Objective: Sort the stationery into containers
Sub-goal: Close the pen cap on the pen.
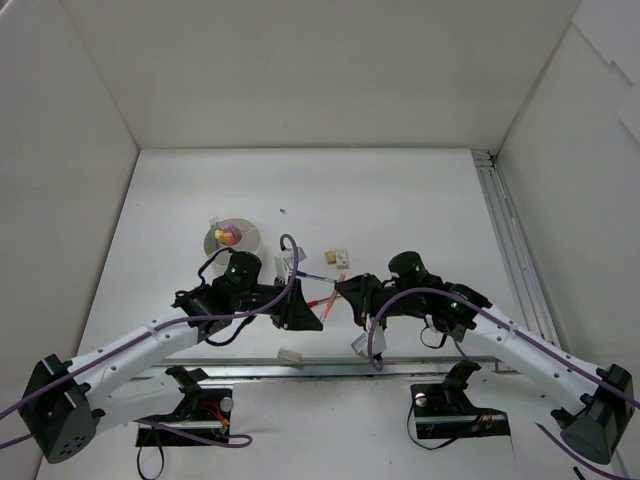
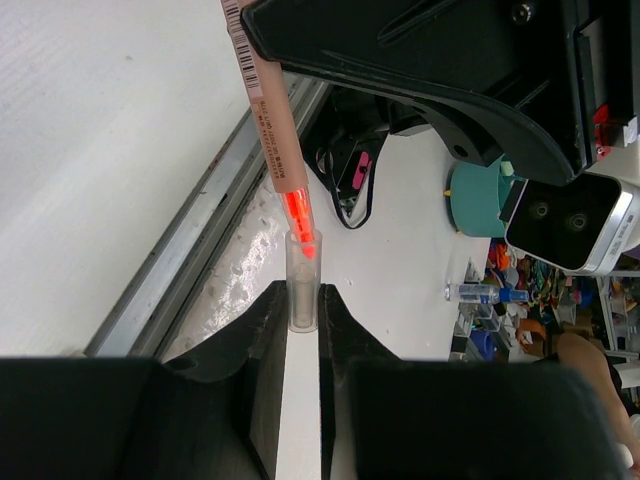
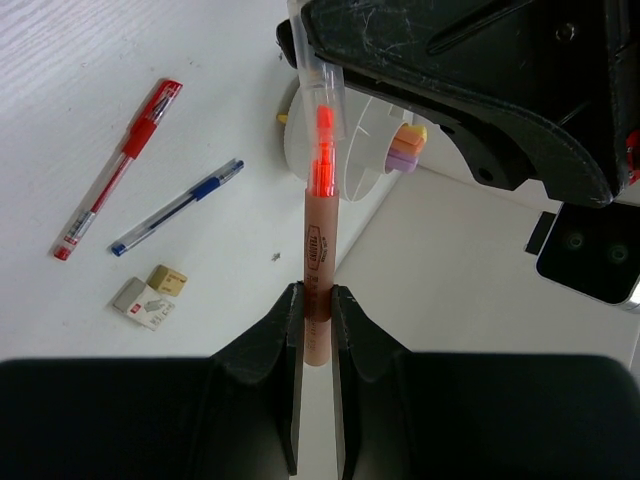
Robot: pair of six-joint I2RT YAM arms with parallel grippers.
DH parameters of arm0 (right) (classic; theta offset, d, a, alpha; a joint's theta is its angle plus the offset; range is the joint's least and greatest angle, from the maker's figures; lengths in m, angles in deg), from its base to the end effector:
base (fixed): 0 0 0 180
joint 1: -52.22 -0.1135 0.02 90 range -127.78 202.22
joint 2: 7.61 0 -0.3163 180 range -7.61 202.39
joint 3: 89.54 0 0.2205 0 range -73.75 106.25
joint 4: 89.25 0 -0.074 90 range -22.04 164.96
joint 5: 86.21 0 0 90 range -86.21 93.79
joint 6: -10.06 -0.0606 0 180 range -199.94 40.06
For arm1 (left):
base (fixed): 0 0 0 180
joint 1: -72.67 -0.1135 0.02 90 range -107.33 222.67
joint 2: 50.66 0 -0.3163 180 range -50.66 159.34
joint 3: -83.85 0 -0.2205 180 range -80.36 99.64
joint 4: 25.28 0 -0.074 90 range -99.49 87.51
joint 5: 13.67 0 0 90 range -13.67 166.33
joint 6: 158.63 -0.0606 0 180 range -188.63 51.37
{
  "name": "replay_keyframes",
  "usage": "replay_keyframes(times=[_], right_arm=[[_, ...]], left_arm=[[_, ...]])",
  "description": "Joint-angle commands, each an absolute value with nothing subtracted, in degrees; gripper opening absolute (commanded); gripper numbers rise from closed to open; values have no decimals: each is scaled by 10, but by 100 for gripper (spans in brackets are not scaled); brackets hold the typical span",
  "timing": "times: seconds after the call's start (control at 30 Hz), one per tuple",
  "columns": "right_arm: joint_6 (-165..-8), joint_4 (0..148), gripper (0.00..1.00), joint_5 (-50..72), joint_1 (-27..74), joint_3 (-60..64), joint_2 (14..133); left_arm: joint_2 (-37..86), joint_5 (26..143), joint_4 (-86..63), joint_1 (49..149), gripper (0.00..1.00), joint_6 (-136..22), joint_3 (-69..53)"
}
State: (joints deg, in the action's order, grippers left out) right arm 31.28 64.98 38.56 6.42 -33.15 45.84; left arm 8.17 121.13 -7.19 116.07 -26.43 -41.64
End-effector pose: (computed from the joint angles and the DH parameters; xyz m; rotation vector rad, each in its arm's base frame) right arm 0.0909 0.1430 0.3309 -1.8991 -0.0084 -0.1774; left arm 0.1046 -0.1577 0.3229 0.6278 2.1861 -1.6601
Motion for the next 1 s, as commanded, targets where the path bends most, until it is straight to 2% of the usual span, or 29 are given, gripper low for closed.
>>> replay_keyframes(times=[0.0,0.17,0.47,0.97], right_arm=[[343,627,0,417,60,-309,449],[349,628,0,418,47,-307,450],[309,649,0,335,11,-281,496],[340,652,0,296,-47,-286,517]], left_arm=[[64,1211,-121,1152,0,-262,-398],[84,1222,-127,1152,0,-256,-394],[98,1222,-125,1152,0,-245,-376],[81,1149,-80,1147,0,-278,-323]])
